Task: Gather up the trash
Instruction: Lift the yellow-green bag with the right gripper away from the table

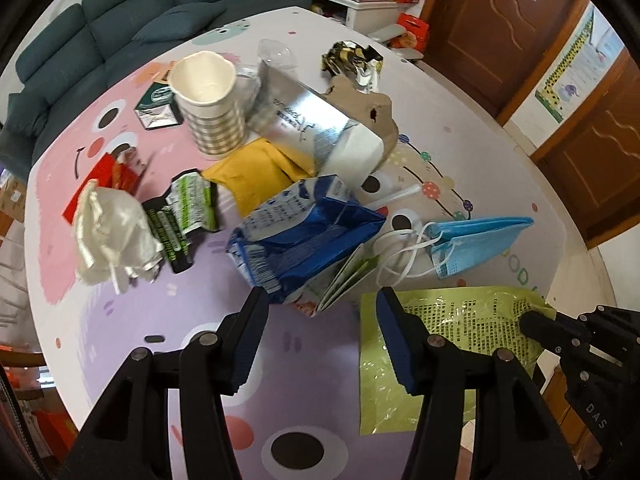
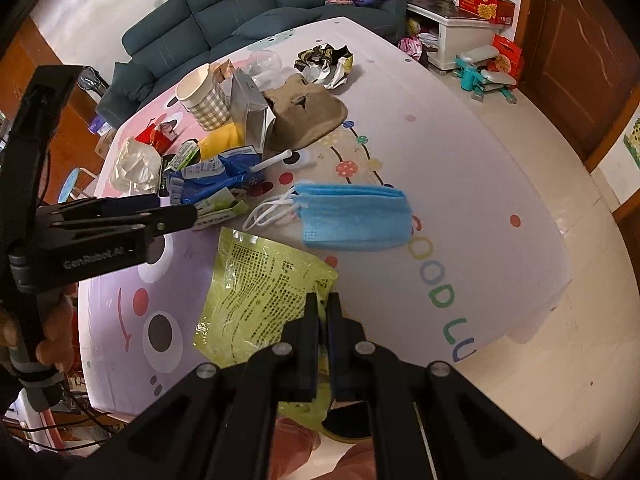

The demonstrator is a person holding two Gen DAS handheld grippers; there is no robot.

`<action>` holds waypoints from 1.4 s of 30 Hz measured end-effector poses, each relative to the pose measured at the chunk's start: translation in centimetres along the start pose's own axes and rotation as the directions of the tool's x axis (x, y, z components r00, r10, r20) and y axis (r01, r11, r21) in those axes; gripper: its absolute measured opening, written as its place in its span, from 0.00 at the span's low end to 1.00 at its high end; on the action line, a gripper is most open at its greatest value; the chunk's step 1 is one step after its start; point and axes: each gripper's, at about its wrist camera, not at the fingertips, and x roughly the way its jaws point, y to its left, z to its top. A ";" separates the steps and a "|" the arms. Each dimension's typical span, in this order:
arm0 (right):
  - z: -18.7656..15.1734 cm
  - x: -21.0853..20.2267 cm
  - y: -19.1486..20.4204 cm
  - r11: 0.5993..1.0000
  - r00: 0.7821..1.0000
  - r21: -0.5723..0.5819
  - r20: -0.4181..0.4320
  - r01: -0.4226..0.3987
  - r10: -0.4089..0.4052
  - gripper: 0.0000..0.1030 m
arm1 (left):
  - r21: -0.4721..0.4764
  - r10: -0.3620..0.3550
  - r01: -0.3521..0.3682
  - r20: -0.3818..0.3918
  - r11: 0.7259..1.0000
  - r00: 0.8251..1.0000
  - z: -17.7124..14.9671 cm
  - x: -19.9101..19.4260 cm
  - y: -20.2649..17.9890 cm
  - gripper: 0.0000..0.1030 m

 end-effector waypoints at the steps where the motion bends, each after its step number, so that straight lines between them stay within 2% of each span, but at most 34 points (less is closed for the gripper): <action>1: 0.0 0.0 0.0 1.000 1.000 -0.004 0.002 -0.001 0.001 0.03 | -0.002 -0.006 0.006 -0.004 1.000 1.000 0.2 0.3 0.1 0.51; 3: 0.0 0.1 0.0 1.000 1.000 -0.006 0.005 -0.010 0.010 0.03 | -0.010 -0.029 0.029 -0.015 1.000 0.999 0.3 0.7 0.2 0.43; 7: -0.1 0.3 -0.1 1.000 1.000 -0.002 0.007 -0.023 0.023 0.03 | -0.041 -0.070 0.068 -0.031 0.997 0.997 0.2 1.5 0.9 0.38; 9: -0.2 0.4 -0.2 1.000 1.000 0.001 0.010 -0.028 0.028 0.03 | -0.059 -0.098 0.096 -0.038 0.994 0.994 0.0 1.7 1.1 0.31; 15: -0.7 1.1 -0.8 0.999 0.999 0.018 -0.007 -0.048 0.048 0.03 | -0.051 -0.124 0.122 -0.041 0.991 0.991 -0.2 2.0 0.6 0.29; 21: -1.1 1.5 -1.3 0.998 0.998 0.034 -0.002 -0.059 0.059 0.03 | -0.031 -0.080 0.078 -0.046 0.996 0.996 0.0 2.8 0.2 0.29; 26: -1.3 1.7 -1.5 0.997 0.998 0.045 0.001 -0.065 0.065 0.03 | 0.029 -0.004 0.006 -0.053 1.000 0.999 0.3 3.7 -0.8 0.29; 28: -1.3 1.7 -1.6 0.996 0.998 0.050 0.000 -0.070 0.070 0.03 | 0.067 0.054 -0.049 -0.077 0.997 0.996 0.4 4.5 -1.6 0.13; 31: -1.3 1.6 -1.6 0.996 0.998 0.049 0.004 -0.070 0.070 0.03 | 0.088 0.087 -0.081 -0.064 0.993 0.994 0.4 4.4 -2.5 0.05; 36: -0.9 1.0 -1.8 0.997 0.998 0.046 0.011 -0.066 0.065 0.03 | 0.063 0.103 -0.102 -0.019 0.993 0.994 0.2 2.3 -3.1 0.03; 42: -0.3 -0.4 -1.6 0.998 0.998 0.005 0.025 -0.057 0.057 0.03 | -0.012 0.076 -0.076 -0.012 0.997 0.997 -0.7 -0.2 -2.8 0.02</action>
